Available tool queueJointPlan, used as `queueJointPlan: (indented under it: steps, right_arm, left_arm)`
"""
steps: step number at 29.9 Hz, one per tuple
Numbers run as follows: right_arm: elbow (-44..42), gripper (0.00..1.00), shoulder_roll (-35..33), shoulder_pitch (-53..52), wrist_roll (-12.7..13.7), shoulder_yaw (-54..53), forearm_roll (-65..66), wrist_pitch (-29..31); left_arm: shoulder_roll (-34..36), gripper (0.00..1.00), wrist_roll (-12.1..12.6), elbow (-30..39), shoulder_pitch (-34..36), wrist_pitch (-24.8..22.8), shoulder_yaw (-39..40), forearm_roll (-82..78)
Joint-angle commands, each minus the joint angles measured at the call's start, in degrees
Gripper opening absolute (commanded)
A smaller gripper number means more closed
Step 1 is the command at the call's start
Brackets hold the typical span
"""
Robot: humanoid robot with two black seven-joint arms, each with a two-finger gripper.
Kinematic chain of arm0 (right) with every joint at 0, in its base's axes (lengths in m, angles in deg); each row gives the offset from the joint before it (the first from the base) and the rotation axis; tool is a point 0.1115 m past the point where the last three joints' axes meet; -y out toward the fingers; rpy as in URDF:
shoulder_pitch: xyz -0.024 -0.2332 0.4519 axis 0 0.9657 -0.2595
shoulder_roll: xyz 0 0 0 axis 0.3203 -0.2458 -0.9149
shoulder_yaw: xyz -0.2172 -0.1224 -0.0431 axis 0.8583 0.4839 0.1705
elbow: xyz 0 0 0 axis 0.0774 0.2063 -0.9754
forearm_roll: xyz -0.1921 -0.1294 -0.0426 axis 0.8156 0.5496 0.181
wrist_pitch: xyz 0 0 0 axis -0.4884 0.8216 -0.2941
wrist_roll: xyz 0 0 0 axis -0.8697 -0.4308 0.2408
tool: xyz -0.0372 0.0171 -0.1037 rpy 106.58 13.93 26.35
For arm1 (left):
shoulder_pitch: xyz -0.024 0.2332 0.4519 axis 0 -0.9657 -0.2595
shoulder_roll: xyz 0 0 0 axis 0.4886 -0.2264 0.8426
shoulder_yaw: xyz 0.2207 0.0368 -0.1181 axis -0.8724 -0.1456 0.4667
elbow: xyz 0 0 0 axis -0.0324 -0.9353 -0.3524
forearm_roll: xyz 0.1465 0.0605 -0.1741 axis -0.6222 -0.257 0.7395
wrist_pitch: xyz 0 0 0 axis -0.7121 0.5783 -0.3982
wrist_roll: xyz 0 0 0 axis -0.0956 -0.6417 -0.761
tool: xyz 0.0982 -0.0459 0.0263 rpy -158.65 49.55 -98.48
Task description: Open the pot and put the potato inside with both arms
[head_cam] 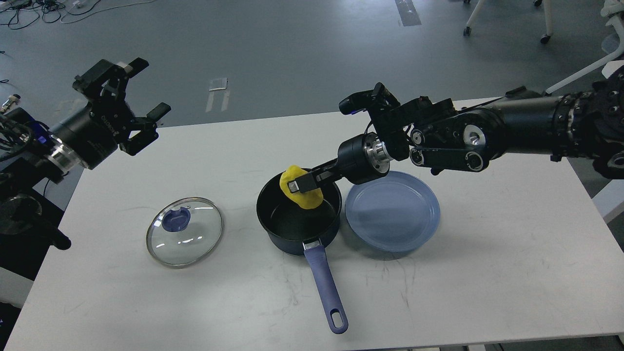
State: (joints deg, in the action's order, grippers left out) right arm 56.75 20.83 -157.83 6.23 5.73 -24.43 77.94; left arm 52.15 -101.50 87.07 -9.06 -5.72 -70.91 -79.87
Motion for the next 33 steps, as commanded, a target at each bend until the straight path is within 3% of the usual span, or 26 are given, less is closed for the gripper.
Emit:
queueJointPlan:
  steps: [1,6,8,12,19,25,33]
  right_arm:
    - [-0.01,0.69,-0.28,0.38,0.0,-0.09,-0.13,-0.35]
    - [0.16,0.94,-1.5,-0.06,0.0,-0.17,-0.22,-0.52]
    - [0.25,0.96,-2.82,-0.59,0.0,-0.35,-0.39,-0.44]
    - [0.43,0.97,-5.9,-1.64,0.0,-2.89,-0.48,-0.35]
    - [0.34,0.97,-18.01,-0.07,0.0,-16.59,-4.07,-0.35]
    - [0.69,0.97,-25.23,9.23,0.0,-26.34,-15.31,-0.44]
    - [-0.18,0.96,-26.64,26.54,0.0,-41.46,-28.67,-0.61]
  left_arm:
    - [-0.44,0.98,0.0,-0.01,-0.01,0.09,-0.02,0.0]
    - [-0.53,0.98,0.0,-0.09,-0.01,0.09,-0.02,0.0]
    - [-0.53,0.98,0.0,-0.09,-0.01,0.0,-0.02,0.0]
    - [-0.53,0.98,0.0,-0.18,-0.01,0.0,-0.02,0.0]
    - [-0.61,0.98,0.0,-0.18,-0.01,-0.09,0.69,0.0]
    - [-2.19,0.98,0.0,-0.71,-0.01,0.0,0.77,0.0]
    - [-6.67,0.98,0.0,-3.95,-0.19,-0.26,0.86,0.44]
